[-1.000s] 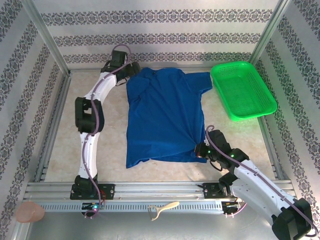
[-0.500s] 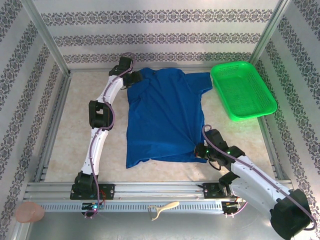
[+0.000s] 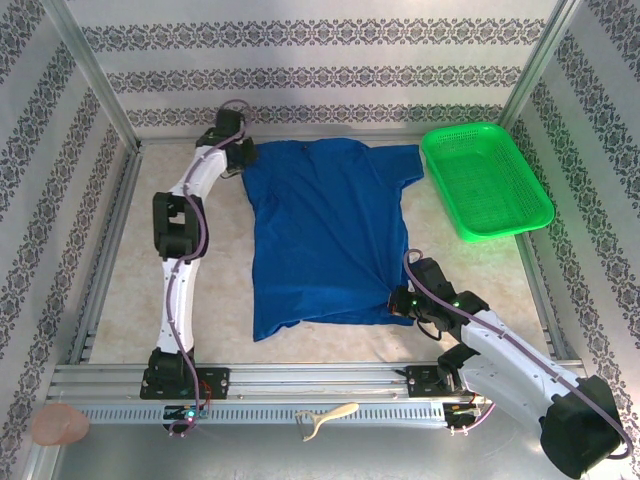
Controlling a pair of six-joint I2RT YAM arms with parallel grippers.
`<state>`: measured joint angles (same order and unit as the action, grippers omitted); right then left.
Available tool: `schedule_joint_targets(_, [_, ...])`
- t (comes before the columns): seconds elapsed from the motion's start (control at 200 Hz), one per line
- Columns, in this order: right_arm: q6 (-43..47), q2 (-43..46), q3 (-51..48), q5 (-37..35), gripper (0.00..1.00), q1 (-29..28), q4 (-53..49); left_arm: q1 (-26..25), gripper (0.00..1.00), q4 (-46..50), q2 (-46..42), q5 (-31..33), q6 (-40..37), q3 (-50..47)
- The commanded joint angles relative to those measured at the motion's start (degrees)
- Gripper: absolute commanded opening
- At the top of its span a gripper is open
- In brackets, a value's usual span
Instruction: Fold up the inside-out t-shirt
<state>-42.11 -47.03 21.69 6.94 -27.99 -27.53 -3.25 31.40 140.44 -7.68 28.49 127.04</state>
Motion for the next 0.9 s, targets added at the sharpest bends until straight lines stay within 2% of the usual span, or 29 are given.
schedule_joint_targets(0.0, [-0.17, 0.16, 1.20, -0.26, 0.00, 0.06, 0.83, 3.07, 0.00, -7.66, -5.16, 2.84, 1.32, -5.07])
schedule_joint_targets(0.04, [-0.17, -0.07, 1.20, -0.09, 0.00, 0.04, 0.98, 3.66, 0.05, -7.39, -5.39, 2.82, 1.56, -5.96])
schedule_joint_targets(0.1, [0.01, -0.43, 1.33, 0.08, 0.00, 0.04, 1.13, 4.61, 0.23, -7.05, -5.50, 3.28, 1.86, -7.26])
schedule_joint_targets(0.15, [0.18, -0.59, 1.47, 0.09, 0.00, 0.04, 1.12, 5.50, 0.32, -7.10, -5.62, 3.77, 2.40, -8.77])
schedule_joint_targets(0.205, [0.18, -0.61, 1.57, 0.18, 0.00, 0.02, 1.08, 6.66, 0.57, -7.66, -5.88, 3.49, 3.10, -10.28])
schedule_joint_targets(0.235, [0.18, -0.62, 1.61, 0.14, 0.00, 0.04, 1.08, 7.25, 0.66, -7.54, -5.99, 3.23, 3.52, -10.76])
schedule_joint_targets(0.32, [0.13, -0.49, 1.75, 0.16, 0.00, 0.04, 1.24, 8.84, 0.80, -6.90, -7.00, 3.31, 4.18, -12.23])
schedule_joint_targets(0.43, [-0.30, -0.39, 1.30, 0.17, 0.00, 0.04, 1.84, 9.34, 0.86, -8.89, -10.41, 1.77, 3.50, -15.71])
schedule_joint_targets(0.53, [-0.39, -0.91, 1.21, 0.52, 0.00, -0.10, 2.72, 7.12, 0.89, -6.12, -11.94, 1.19, -0.30, -14.15])
schedule_joint_targets(0.615, [-0.34, -1.52, 1.24, 0.53, 0.00, -0.05, 3.35, 3.02, 0.90, 1.88, -9.72, 5.87, -7.25, -7.42])
schedule_joint_targets(0.729, [-0.08, -2.26, 1.50, 0.57, 0.00, -0.09, 4.03, -2.59, 0.91, 13.29, -2.44, 14.81, -15.74, 5.15])
schedule_joint_targets(0.824, [-0.17, -2.37, 1.41, 0.54, 0.00, -0.14, 4.33, -5.60, 0.92, 19.46, 4.01, 21.11, -18.17, 13.88])
schedule_joint_targets(0.894, [-0.17, -2.29, 1.32, 0.53, 0.00, -0.14, 4.47, -6.58, 0.92, 21.35, 7.33, 22.78, -18.58, 18.00])
